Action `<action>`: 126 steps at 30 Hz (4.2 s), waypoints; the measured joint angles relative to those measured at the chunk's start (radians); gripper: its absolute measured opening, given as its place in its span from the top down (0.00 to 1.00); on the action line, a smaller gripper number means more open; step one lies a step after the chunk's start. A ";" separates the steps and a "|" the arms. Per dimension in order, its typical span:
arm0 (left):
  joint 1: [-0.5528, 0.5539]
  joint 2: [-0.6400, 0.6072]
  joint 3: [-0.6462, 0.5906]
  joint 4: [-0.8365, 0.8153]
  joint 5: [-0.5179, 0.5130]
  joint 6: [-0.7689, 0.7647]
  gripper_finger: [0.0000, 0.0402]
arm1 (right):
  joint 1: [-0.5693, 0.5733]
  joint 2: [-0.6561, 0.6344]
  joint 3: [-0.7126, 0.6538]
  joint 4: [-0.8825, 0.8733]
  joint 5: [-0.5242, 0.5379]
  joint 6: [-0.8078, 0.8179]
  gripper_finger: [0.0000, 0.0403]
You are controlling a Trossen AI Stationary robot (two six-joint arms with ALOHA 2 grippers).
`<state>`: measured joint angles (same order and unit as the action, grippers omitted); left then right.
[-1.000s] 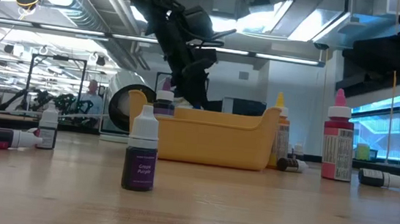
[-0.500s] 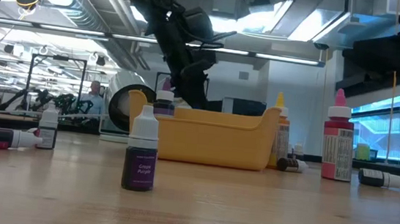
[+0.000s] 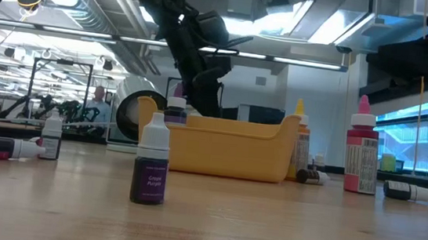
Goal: Pick & Place food coloring
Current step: Put the large blue ink bottle into the yellow bin
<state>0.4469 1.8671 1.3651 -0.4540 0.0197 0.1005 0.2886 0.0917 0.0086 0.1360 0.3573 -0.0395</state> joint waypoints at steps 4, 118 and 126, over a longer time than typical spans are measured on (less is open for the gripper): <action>0.000 0.018 -0.001 -0.002 -0.003 0.000 0.45 | 0.000 0.000 0.000 0.000 0.000 0.000 0.62; -0.439 -0.035 0.001 -0.179 -0.209 -0.297 0.65 | 0.000 0.000 0.000 -0.016 0.000 0.005 0.62; -0.439 -0.035 0.000 -0.179 -0.208 -0.297 0.65 | 0.000 0.000 0.000 -0.016 0.000 0.005 0.62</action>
<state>0.0082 1.8317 1.3655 -0.6327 -0.1886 -0.1967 0.2883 0.0917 0.0086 0.1198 0.3569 -0.0349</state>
